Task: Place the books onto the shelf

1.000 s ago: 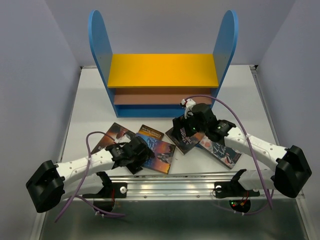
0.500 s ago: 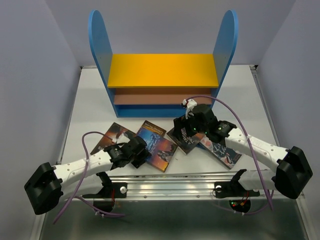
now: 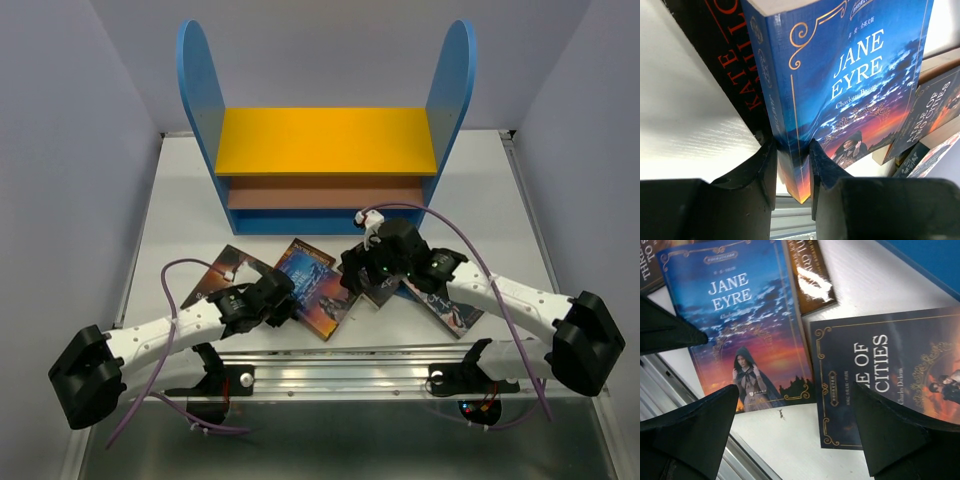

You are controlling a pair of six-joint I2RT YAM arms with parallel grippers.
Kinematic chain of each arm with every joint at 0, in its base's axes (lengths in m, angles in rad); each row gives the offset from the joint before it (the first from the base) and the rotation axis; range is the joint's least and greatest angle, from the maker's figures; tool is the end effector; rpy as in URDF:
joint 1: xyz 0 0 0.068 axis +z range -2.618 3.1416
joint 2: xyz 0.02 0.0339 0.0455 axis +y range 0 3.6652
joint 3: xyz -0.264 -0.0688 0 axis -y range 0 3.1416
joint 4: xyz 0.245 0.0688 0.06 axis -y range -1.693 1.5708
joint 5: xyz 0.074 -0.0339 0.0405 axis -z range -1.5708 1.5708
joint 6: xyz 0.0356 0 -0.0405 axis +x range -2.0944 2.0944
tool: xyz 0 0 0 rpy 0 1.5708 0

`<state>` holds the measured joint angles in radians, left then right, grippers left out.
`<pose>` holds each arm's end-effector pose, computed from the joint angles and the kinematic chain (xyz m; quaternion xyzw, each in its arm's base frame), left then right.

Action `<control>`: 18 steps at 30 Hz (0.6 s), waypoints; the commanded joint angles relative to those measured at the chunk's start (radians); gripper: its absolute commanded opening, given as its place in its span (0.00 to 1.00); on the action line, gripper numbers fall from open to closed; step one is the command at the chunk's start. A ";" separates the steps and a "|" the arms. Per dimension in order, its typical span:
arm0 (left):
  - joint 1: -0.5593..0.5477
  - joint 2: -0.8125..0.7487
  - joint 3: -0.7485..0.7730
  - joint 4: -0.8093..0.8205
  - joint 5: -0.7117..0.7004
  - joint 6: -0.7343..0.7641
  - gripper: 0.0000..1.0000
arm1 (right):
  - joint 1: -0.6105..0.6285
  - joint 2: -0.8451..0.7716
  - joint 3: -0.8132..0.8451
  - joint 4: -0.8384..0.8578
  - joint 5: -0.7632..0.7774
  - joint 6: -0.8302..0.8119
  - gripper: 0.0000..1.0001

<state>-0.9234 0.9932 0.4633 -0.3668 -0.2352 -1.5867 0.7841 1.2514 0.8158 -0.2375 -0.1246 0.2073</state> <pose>0.1184 -0.1429 0.1777 -0.3418 0.8735 -0.2778 0.2072 0.1881 0.1938 0.2470 -0.2817 0.8544 0.2553 0.3543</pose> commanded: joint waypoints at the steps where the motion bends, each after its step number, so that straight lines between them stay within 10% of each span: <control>1: -0.002 0.007 0.057 -0.041 -0.087 0.039 0.00 | 0.052 -0.021 0.000 0.006 -0.014 -0.037 1.00; 18: -0.002 -0.018 0.213 -0.021 -0.118 0.123 0.00 | 0.421 0.019 0.016 0.033 0.266 -0.118 1.00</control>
<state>-0.9234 0.9768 0.5865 -0.4271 -0.2939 -1.4551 1.1572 1.2453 0.8143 -0.2512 0.0242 0.1112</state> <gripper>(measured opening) 0.357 0.995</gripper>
